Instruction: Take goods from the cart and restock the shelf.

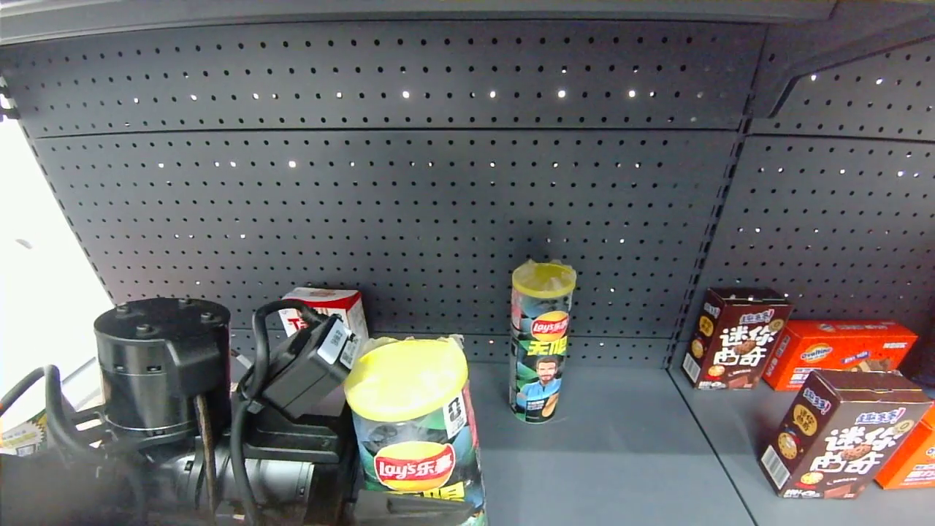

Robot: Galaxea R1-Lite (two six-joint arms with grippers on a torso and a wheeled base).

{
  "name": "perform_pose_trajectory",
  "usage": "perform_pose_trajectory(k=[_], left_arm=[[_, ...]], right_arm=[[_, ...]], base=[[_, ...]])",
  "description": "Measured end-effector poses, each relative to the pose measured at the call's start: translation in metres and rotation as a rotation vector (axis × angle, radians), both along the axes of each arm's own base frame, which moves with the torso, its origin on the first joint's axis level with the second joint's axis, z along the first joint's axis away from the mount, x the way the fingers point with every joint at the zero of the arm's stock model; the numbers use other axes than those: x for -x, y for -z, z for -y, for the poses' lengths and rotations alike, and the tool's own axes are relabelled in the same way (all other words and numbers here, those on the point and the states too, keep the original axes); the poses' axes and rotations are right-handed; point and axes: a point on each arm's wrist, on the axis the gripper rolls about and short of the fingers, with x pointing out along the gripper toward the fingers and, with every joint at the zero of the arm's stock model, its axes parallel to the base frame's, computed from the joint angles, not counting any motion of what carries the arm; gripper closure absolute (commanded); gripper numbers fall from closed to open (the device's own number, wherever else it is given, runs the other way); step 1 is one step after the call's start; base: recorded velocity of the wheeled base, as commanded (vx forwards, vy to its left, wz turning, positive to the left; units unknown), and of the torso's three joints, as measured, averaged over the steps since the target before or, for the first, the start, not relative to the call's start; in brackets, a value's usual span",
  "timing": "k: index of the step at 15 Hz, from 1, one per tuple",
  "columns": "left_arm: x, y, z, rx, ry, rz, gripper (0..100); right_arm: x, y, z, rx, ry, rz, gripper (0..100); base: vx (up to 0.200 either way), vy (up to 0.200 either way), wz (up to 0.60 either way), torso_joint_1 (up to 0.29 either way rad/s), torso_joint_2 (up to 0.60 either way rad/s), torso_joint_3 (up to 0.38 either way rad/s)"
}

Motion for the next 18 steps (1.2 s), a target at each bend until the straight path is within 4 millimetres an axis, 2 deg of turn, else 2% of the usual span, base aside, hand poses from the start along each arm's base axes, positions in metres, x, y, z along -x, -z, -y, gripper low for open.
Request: perform_pose_trajectory(k=[3, 6, 8, 12, 14, 18], left_arm=[[-0.007, 0.005, 0.0, -0.008, -0.022, 0.012, 100], [-0.021, 0.002, 0.013, -0.001, -0.025, 0.04, 100], [-0.029, -0.002, 0.02, 0.009, -0.019, 0.056, 100], [-0.031, 0.003, 0.024, -0.001, -0.014, 0.042, 100], [-0.03, 0.006, 0.023, -0.007, -0.013, 0.032, 100], [-0.029, 0.006, 0.026, -0.01, -0.021, 0.039, 100]], right_arm=[[0.0, -0.005, 0.0, -0.058, 0.023, -0.006, 0], [0.001, -0.063, 0.001, -0.104, -0.056, 0.033, 0], [-0.006, -0.095, 0.001, 0.004, -0.158, 0.016, 0], [-0.025, -0.13, -0.004, 0.052, -0.384, -0.024, 0], [-0.035, -0.142, -0.008, 0.054, -0.447, -0.043, 0], [-0.048, -0.15, -0.015, 0.063, -0.581, -0.082, 0]], base=[[0.0, 0.0, 0.0, 0.0, 0.0, 0.0], [0.0, 0.0, 0.0, 0.0, 0.0, 0.0], [0.0, 0.0, 0.0, 0.0, 0.0, 0.0], [0.0, 0.0, 0.0, 0.0, 0.0, 0.0], [0.0, 0.0, 0.0, 0.0, 0.0, 0.0], [0.0, 0.0, 0.0, 0.0, 0.0, 0.0]])
